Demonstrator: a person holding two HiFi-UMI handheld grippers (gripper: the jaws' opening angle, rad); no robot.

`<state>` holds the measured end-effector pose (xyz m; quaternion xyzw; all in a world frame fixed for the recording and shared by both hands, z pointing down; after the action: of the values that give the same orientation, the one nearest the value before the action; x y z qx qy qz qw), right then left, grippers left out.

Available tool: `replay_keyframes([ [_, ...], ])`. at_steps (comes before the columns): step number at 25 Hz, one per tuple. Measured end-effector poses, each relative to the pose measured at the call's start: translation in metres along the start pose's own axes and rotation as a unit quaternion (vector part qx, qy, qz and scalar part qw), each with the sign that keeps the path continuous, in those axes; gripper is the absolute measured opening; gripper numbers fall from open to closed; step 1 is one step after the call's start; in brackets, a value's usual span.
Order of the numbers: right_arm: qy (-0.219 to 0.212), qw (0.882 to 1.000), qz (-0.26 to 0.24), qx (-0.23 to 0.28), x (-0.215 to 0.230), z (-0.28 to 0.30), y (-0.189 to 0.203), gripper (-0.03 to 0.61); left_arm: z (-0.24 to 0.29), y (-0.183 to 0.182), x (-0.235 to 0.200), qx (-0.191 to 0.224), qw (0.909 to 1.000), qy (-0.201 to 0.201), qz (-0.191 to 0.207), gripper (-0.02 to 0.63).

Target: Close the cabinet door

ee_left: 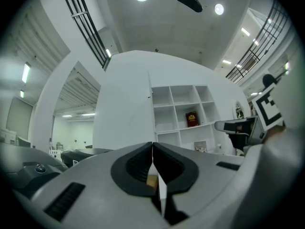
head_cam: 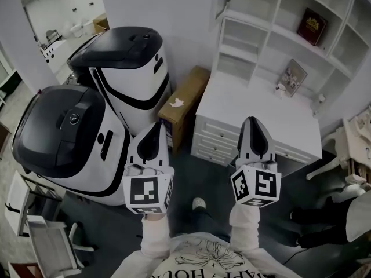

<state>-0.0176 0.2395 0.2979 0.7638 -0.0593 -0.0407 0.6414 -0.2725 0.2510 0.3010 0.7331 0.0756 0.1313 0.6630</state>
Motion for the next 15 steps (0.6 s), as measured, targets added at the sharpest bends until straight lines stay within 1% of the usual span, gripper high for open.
replay_keyframes([
  [9,-0.021,1.000,0.002,0.008,0.043,0.094,0.004,0.008,0.089,-0.003,0.003,0.006,0.9997,-0.025,0.004,0.005],
  [15,-0.038,0.999,0.001,0.009,0.063,0.142,0.013,0.012,0.135,0.003,0.006,0.008,0.9992,-0.040,0.003,0.005],
])
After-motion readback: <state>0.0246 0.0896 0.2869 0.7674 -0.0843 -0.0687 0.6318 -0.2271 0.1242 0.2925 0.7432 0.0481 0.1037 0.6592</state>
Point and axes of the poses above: the fingertips, and each gripper's own axes: z forward along the fingers, x to its right, y out of its underside, the point moved 9 cm from there along -z, backward along the fingers, and after that the axes turned 1 degree about y, right-handed, at the moved point
